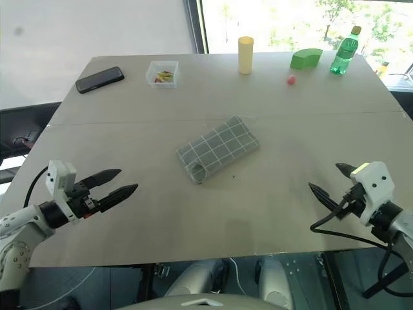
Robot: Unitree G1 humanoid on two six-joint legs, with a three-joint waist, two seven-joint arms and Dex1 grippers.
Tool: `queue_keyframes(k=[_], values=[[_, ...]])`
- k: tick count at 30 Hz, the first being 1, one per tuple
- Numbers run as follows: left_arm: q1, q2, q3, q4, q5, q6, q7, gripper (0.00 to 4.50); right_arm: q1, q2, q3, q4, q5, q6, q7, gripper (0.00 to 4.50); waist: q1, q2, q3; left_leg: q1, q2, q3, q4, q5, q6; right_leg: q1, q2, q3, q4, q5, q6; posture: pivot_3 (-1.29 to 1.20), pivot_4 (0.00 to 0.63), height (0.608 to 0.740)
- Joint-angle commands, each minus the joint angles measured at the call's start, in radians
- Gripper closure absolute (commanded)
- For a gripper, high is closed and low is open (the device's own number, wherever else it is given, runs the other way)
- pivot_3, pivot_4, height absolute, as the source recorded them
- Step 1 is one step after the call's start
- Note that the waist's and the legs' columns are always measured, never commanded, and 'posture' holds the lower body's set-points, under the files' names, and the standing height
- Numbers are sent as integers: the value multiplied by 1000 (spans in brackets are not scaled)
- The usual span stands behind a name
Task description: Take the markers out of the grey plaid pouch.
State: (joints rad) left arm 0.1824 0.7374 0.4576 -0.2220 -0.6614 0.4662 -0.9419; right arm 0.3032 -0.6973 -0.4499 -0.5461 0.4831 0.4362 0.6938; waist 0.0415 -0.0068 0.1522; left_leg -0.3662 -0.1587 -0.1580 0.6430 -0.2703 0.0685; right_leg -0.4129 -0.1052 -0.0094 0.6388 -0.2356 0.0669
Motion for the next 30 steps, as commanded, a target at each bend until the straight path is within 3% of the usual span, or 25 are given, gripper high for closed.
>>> queue_keyframes(k=[1,7,10,13,15,17,22,26,30], values=[[-27,3,4,-11,-3,-11,6,70,-20,-7,-5,-39,17,23,-13,0,0,0,0,0,0,0,0,0,0,0,0,0,0,0,0,0,150,740],[-85,-35,-53,-30,38,-28,62,70,-45,6,25,-86,31,91,-67,0,0,0,0,0,0,0,1,0,0,0,0,0,0,1,-1,0,150,740],[-120,-77,-65,-56,75,-32,172,70,-57,9,27,-94,43,101,-74,0,-1,-1,0,0,0,0,1,0,0,0,0,0,0,1,-1,0,150,740],[-178,-72,-40,-84,-129,270,271,70,-74,11,25,-119,92,126,-71,0,2,-2,1,0,0,0,1,0,0,0,0,0,0,1,-1,0,150,740],[-244,-46,-2,-11,-417,581,354,70,-82,-2,29,-153,129,143,-55,0,2,-2,1,0,0,-1,2,0,0,0,1,0,2,1,-1,0,150,740],[-299,-40,16,55,-587,745,411,70,-84,-17,38,-189,155,152,-36,0,-1,-2,1,0,0,-2,3,0,0,-1,2,-1,3,1,-1,0,150,740],[-415,-82,-24,155,-656,865,548,70,-31,-39,54,-309,162,109,12,0,-1,-3,1,0,0,-2,4,0,0,-1,2,-1,3,1,-1,0,150,740],[-393,-13,-185,-12,-312,542,407,70,-2,-19,62,-346,148,109,-27,0,-2,-6,2,0,0,0,5,0,0,-1,1,0,3,1,-2,0,150,740],[-306,132,-456,-23,288,-206,207,70,49,-5,63,-366,114,95,-46,0,-1,-6,2,0,1,7,3,-1,-1,0,0,4,1,2,-3,0,150,740]])
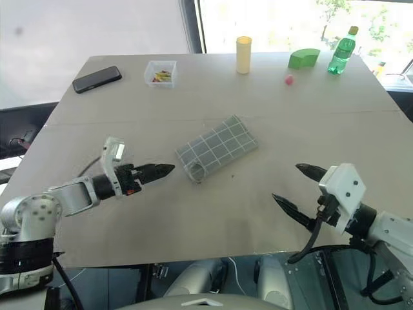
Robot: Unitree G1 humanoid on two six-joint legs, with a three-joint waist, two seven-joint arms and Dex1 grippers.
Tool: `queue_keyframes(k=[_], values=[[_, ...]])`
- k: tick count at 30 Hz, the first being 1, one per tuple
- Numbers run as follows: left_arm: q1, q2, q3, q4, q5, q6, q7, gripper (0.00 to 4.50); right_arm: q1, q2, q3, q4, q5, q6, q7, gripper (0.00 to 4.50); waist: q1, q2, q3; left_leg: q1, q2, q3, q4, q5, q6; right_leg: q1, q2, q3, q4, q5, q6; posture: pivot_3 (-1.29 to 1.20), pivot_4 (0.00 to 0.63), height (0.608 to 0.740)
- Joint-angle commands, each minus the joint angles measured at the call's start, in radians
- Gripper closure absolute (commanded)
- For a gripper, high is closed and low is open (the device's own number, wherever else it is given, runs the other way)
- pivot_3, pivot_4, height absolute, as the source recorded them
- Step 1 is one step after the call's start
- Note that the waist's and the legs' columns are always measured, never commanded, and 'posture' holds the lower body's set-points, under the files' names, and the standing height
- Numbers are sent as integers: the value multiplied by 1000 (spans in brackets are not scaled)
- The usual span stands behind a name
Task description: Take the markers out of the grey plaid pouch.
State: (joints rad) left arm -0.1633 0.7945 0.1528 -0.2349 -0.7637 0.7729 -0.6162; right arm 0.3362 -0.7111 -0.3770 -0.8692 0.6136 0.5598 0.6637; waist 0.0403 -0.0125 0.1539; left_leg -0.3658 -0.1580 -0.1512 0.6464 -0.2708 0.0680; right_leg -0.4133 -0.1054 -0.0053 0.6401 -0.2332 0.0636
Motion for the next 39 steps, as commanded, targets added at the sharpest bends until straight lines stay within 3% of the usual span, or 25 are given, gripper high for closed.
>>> queue_keyframes(k=[1,4,7,12,16,21,24,30,39], values=[[45,93,-201,32,532,-712,-109,70,17,12,-8,-45,-17,-29,-21,0,3,1,0,0,0,0,0,0,0,0,0,0,0,0,0,0,150,740],[21,97,-282,215,783,-1168,-92,70,22,23,7,-42,-39,-42,-32,0,10,2,0,1,1,5,-3,0,0,0,-1,2,-4,2,-2,0,150,740],[-56,73,-344,427,1037,-1484,63,70,42,42,21,-52,-61,-60,-43,0,16,2,0,0,2,4,-4,0,0,0,1,2,-7,4,-1,0,150,740],[-191,39,-386,648,1320,-1634,322,70,99,71,35,-93,-77,-83,-53,0,32,2,0,1,2,3,-4,0,1,0,2,1,-6,4,0,0,150,740],[-276,10,-434,756,1445,-1697,456,70,113,87,54,-104,-101,-93,-72,0,29,2,-1,2,3,4,-1,0,0,0,3,1,-3,5,2,0,150,740],[-349,-50,-491,840,1522,-1736,558,70,105,92,75,-113,-117,-89,-90,0,30,2,-2,3,3,5,3,0,0,1,3,1,1,3,7,0,150,740],[-367,-71,-509,865,1489,-1768,542,70,106,90,68,-119,-120,-87,-96,0,31,1,-3,3,3,5,5,1,0,2,3,1,1,3,8,0,150,740],[-360,-18,-520,881,1385,-1853,441,70,131,94,45,-140,-116,-82,-108,0,25,1,-3,2,2,5,5,-1,2,1,3,0,1,6,4,0,150,740],[-436,-44,-554,875,1282,-1826,255,70,146,100,64,-164,-119,-73,-137,0,25,1,-3,2,2,6,5,-2,4,1,3,-1,1,6,4,0,150,740]])
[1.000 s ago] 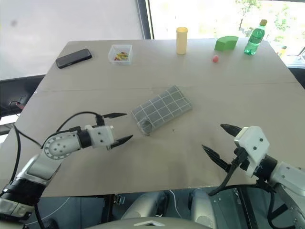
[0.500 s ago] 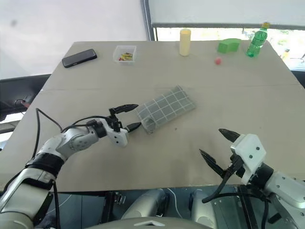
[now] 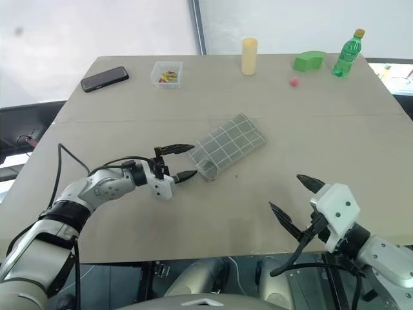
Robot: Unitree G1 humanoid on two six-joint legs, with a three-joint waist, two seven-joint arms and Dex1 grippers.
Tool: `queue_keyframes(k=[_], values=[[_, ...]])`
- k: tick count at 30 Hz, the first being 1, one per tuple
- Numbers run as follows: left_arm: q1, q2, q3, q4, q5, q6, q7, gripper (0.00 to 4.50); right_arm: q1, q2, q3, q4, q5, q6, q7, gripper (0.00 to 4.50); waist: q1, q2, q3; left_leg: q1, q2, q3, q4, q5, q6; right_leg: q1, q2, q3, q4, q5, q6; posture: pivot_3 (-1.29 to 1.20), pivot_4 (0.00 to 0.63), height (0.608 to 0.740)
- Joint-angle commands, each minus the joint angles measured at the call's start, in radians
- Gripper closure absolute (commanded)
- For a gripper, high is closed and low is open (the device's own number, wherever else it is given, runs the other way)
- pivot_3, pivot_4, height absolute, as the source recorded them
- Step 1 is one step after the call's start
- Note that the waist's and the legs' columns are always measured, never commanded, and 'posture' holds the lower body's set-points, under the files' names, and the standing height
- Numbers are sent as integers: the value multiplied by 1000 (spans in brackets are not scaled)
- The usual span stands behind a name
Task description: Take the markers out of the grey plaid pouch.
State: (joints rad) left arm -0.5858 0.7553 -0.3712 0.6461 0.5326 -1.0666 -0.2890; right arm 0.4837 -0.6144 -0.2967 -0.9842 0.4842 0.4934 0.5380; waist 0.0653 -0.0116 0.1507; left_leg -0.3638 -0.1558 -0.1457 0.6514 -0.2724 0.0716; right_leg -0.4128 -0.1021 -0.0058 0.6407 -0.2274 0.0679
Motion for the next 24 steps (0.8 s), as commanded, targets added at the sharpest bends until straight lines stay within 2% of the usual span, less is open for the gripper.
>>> queue_keyframes(k=[1,7,15,21,24], values=[[-20,-11,-32,-5,-3,28,-77,70,-2,4,-15,-50,11,-7,-12,0,0,0,0,0,0,0,0,0,0,0,0,0,0,0,0,0,150,740],[24,-33,-9,-69,118,137,32,70,11,-3,-1,-63,40,-67,12,0,0,0,0,0,0,0,0,0,0,0,0,0,0,0,0,0,150,740],[102,-14,12,-171,182,219,94,70,-20,-52,20,-63,67,-138,36,0,0,0,-1,2,0,0,1,0,0,2,1,0,0,0,1,0,150,740],[101,-15,6,-162,215,270,121,70,-90,-60,63,-54,47,-120,36,0,0,0,-1,2,1,0,1,1,-1,2,1,0,1,0,0,0,150,740],[80,-45,-8,-111,206,288,117,70,-104,-60,75,-41,37,-119,40,0,2,0,-2,2,1,0,1,1,-2,2,1,0,1,0,0,0,150,740]])
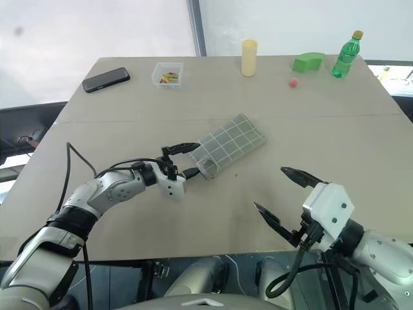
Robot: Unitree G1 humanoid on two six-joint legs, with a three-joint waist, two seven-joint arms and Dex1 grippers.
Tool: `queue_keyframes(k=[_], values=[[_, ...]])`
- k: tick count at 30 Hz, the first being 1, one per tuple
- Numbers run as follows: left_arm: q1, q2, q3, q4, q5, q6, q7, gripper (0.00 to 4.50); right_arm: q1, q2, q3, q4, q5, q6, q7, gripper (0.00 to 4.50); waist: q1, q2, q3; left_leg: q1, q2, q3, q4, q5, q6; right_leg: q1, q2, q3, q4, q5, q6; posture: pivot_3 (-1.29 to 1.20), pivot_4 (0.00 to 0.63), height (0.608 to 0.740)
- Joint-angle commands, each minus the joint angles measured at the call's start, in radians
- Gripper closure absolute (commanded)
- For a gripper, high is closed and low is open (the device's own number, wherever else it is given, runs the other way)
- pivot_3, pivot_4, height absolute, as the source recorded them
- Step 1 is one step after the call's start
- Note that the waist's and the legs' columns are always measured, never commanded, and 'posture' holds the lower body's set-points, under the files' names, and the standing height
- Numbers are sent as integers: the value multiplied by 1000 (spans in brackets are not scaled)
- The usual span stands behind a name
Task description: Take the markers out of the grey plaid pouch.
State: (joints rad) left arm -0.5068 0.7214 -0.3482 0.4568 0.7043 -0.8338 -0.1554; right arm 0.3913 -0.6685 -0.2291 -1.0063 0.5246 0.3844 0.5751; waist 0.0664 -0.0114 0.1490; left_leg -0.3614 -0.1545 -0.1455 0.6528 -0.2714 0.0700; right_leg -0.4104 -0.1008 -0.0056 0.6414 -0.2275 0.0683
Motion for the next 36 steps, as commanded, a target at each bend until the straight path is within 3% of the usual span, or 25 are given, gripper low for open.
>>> queue_keyframes(k=[1,6,10,12,13,16,23,26,28,32,36], values=[[-11,-17,-42,96,51,58,-9,70,-15,-5,11,-16,-8,-9,3,0,2,0,-1,0,0,0,0,0,0,0,0,0,0,0,0,0,150,740],[-69,-60,-72,164,59,71,1,70,-11,-1,6,-13,-25,-10,3,0,5,1,-4,1,0,-1,0,0,0,2,0,0,0,0,8,0,150,740],[-90,-73,-95,182,37,50,-22,1679,3,7,1,-23,-33,-10,-4,0,1,1,-4,1,0,-1,0,1,-1,2,0,0,0,2,11,0,150,740],[-92,-75,-98,190,22,42,-39,2571,19,13,2,-32,-41,-13,-8,0,3,2,-5,1,0,-1,0,1,-1,2,0,0,0,2,11,0,150,740],[-92,-74,-98,190,21,41,-39,3234,27,16,2,-36,-45,-14,-9,0,3,2,-5,1,0,-2,0,1,-1,2,0,0,0,2,11,0,150,740],[-89,-71,-94,184,16,42,-38,4442,45,23,1,-40,-55,-20,-15,0,3,7,-9,1,0,-1,0,2,-3,2,0,1,0,2,11,0,150,740],[-87,-62,-56,131,-15,62,-34,4482,28,36,22,-33,-56,12,-41,0,1,8,-10,1,1,-1,0,1,-1,2,0,2,0,2,11,0,150,740],[-103,-53,-36,104,-21,47,-12,4482,-38,28,26,-38,-29,172,-158,0,0,7,-9,0,1,-1,0,1,-1,1,0,2,0,2,11,0,150,740],[-124,-45,-18,79,-33,32,-1,4482,-141,31,42,-33,36,349,-251,0,0,5,-8,-1,0,-1,0,2,-3,0,0,2,0,2,11,0,150,740],[-147,-34,-8,68,-34,19,16,4482,-314,69,72,3,194,500,-298,0,-1,0,-5,-4,1,-2,0,3,-3,-3,0,2,0,4,8,0,150,740],[-189,4,8,30,14,-29,92,4482,-684,276,161,240,328,675,-418,0,-24,-7,1,-9,1,-2,0,4,-2,-6,1,2,-2,6,4,0,150,740]])
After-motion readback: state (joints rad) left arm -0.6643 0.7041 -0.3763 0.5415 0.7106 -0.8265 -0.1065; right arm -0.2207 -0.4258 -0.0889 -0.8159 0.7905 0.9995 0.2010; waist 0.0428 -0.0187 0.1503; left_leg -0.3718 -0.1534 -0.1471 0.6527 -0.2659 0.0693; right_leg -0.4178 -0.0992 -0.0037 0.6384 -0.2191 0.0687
